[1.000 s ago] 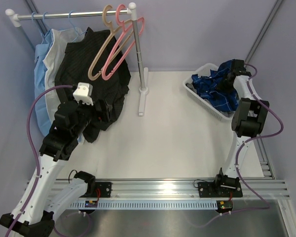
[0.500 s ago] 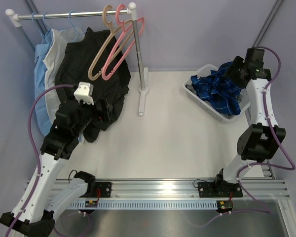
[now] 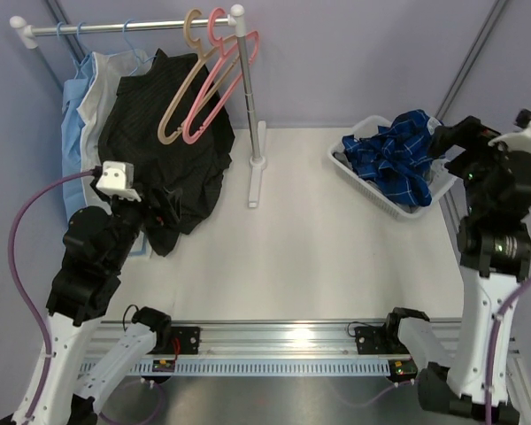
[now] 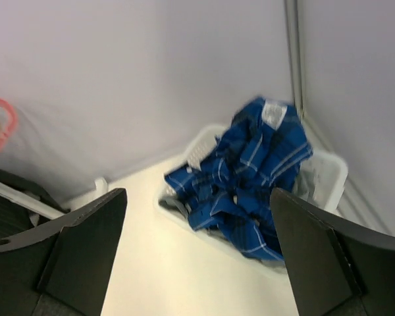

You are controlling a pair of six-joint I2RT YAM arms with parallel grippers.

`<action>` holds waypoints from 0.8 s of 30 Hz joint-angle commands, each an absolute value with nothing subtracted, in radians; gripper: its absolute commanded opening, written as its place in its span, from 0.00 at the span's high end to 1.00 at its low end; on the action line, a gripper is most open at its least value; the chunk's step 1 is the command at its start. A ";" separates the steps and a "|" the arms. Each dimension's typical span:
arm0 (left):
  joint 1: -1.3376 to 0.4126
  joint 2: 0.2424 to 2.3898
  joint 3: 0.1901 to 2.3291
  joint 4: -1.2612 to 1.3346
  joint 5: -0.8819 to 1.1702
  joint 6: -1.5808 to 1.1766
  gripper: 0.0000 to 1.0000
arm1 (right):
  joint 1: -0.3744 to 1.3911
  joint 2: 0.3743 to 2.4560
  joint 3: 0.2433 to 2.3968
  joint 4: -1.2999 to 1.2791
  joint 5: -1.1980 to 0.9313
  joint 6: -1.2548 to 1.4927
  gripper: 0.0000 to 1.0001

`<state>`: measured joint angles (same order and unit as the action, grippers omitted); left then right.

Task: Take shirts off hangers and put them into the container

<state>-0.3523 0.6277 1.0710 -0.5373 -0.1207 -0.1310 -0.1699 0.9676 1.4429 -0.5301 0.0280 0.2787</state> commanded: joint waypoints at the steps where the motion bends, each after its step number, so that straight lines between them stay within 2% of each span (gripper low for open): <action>1: -0.347 0.569 1.124 -0.520 -0.204 -0.107 0.01 | -0.164 0.800 1.398 -0.475 0.075 0.209 0.01; 8: -0.347 0.520 1.138 -0.557 -0.215 -0.112 0.01 | -0.163 0.549 1.292 -0.443 0.006 0.241 0.00; 12: -0.347 0.493 1.140 -0.577 -0.216 -0.120 0.01 | -0.071 0.442 1.232 -0.396 0.011 0.256 0.01; 16: -0.347 0.465 1.132 -0.601 -0.233 -0.115 0.01 | 0.035 0.382 1.194 -0.377 0.110 0.215 0.01; 24: -0.347 0.440 1.120 -0.644 -0.244 -0.115 0.01 | 0.064 0.387 1.206 -0.390 0.106 0.202 0.01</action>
<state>-0.3519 0.4473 1.1107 -0.6434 -0.2249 -0.1207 0.0525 0.3714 1.1965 -0.4194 0.0891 0.2253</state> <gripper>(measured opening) 0.987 0.993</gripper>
